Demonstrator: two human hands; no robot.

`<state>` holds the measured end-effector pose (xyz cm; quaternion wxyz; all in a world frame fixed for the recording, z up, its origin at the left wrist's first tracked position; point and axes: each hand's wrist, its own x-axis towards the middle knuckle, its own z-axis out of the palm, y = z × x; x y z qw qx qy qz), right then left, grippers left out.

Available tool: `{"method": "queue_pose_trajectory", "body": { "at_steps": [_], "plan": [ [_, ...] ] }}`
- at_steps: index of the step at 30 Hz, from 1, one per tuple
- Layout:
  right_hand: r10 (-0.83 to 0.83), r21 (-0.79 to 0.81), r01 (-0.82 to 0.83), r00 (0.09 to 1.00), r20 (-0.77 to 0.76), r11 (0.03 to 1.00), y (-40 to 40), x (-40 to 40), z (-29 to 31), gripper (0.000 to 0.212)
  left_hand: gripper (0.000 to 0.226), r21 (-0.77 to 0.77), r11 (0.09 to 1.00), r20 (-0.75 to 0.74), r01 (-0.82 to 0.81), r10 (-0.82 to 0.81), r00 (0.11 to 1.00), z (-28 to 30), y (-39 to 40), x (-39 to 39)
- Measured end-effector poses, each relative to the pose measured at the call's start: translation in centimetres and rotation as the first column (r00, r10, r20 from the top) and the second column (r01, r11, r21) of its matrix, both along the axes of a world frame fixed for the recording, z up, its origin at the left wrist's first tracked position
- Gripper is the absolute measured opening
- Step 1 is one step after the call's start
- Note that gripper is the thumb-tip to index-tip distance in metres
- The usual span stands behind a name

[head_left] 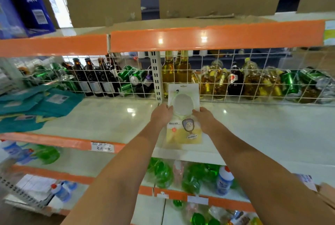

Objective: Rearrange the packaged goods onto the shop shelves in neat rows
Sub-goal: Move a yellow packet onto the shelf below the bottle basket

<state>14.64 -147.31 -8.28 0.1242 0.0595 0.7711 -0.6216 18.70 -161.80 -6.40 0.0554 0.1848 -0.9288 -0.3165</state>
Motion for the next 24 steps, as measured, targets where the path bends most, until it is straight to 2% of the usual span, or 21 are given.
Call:
{"method": "queue_pose_trajectory", "body": {
  "at_steps": [6, 12, 16, 24],
  "plan": [
    [0.006, -0.038, -0.005, 0.999, 0.032, 0.999, -0.3, 0.3, -0.8, 0.033, 0.024, 0.162, 0.986, 0.011, -0.04, 0.038, 0.999, -0.6, -0.3, -0.9],
    [0.068, -0.075, -0.058, 0.988, 0.141, 0.996, 0.1, 0.1, -1.5, 0.031, 0.032, 0.279, 0.959, 0.036, -0.045, 0.037, 0.999, -1.4, -0.9, -1.1],
    [0.102, -0.051, -0.096, 0.984, 0.146, 0.994, 0.3, -0.6, -1.1, 0.024, 0.033, 0.347, 0.935, 0.037, -0.069, 0.06, 0.998, -1.7, -1.6, -1.6],
    [0.043, 0.062, -0.049, 0.994, 0.102, 0.997, 0.1, -2.3, -0.6, 0.013, 0.034, 0.298, 0.947, 0.114, -0.122, 0.092, 0.989, -2.3, -4.6, -2.2]
  ]
}}
